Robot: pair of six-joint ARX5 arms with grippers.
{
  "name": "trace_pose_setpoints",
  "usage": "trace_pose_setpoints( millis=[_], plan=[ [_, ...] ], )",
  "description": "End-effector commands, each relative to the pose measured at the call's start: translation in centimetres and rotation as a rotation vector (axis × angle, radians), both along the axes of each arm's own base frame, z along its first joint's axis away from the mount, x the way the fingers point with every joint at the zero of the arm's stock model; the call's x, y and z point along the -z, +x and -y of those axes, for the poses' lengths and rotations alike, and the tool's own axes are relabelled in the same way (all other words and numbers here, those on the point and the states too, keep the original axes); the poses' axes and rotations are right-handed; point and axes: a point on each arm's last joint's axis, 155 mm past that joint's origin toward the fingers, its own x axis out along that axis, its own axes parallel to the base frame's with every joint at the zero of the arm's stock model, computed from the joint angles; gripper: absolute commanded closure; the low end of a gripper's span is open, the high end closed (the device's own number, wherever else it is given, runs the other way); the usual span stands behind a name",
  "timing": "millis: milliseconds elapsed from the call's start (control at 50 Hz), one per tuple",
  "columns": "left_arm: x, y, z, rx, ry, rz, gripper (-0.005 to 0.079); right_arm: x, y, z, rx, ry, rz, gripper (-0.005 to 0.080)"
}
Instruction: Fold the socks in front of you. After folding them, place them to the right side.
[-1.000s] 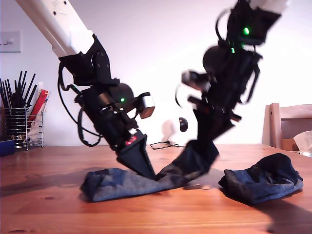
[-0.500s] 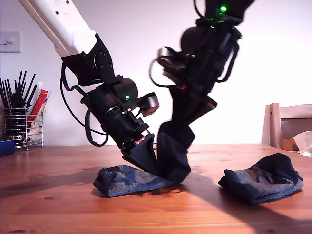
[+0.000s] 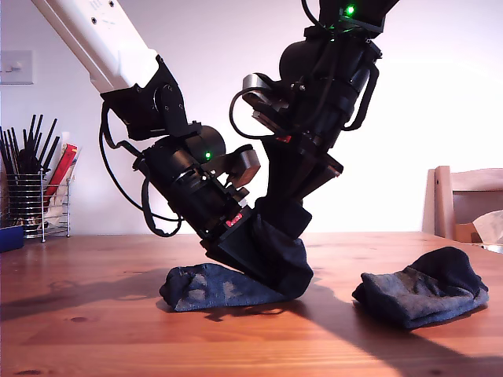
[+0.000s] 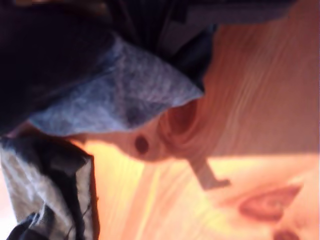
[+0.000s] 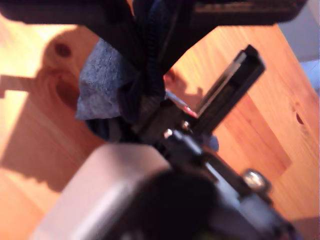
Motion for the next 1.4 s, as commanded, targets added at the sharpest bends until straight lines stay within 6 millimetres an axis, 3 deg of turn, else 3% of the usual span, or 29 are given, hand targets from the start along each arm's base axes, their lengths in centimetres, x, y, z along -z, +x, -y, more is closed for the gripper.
trace_pose_setpoints(
  millis=[0,240,640,840,1100,1380],
  plan=[
    [-3.0,0.5,-0.8,-0.022,-0.026,0.040,0.0762,-0.5,0.3,-0.4,-0.006,0.012,0.016,0.0762],
    [-5.2,1.5,-3.4,-0.080,0.016,0.071,0.0762,-0.6,0.4,-0.5,-0.012,0.015,0.025,0.0762],
    [-2.5,-0.7,-7.7,-0.069,0.240,0.005,0.0762,-0.7,0.5,-0.6,-0.022,0.019,0.038,0.0762],
    [-0.6,-2.1,-9.3,-0.075,0.268,-0.059,0.0762,-0.7,0.7,-0.6,-0.023,0.022,0.044,0.0762],
    [1.9,-2.5,-9.8,-0.087,0.259,-0.046,0.0762,-0.7,0.7,-0.6,-0.024,0.022,0.046,0.0762],
    [1.7,-1.5,-8.5,-0.110,0.199,-0.010,0.0762,-0.6,0.5,-0.5,-0.024,0.017,0.036,0.0762]
  ],
)
